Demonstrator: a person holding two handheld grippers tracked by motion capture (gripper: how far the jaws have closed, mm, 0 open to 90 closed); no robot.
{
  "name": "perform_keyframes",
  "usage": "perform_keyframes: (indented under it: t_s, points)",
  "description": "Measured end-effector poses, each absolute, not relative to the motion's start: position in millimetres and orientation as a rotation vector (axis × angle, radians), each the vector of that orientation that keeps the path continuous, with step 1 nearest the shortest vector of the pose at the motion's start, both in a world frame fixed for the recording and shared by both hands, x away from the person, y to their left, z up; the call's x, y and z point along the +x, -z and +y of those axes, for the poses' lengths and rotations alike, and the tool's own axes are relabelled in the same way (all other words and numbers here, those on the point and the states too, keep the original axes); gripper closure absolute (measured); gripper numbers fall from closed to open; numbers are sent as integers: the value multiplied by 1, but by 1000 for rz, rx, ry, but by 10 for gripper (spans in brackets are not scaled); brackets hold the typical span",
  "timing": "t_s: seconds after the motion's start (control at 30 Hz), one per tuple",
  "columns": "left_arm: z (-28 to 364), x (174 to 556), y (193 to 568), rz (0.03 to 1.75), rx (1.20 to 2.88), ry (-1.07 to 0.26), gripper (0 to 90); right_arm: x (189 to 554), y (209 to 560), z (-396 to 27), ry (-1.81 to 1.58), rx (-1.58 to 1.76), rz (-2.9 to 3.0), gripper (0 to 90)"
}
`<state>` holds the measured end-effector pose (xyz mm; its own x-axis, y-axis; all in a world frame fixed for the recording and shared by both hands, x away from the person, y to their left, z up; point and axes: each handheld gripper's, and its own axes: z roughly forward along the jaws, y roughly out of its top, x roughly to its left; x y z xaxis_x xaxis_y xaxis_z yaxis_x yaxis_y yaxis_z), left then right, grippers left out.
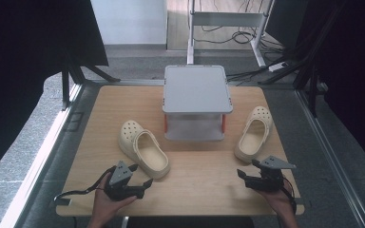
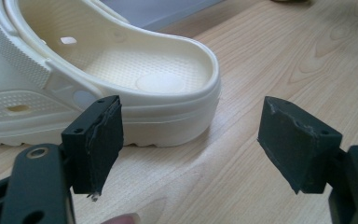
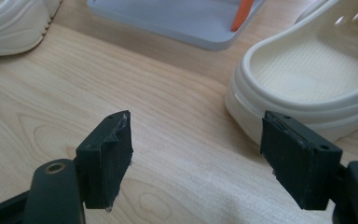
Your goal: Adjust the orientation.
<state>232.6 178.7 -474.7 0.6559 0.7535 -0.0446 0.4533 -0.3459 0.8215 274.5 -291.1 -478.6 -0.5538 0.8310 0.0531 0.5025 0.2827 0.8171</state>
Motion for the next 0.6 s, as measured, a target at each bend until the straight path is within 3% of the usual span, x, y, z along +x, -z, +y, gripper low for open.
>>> perform_keyframes:
  t_s: [0.6]
  points:
    - [181, 231, 472, 922, 2013, -438, 229, 294, 459, -282, -1160, 1091, 2322, 337]
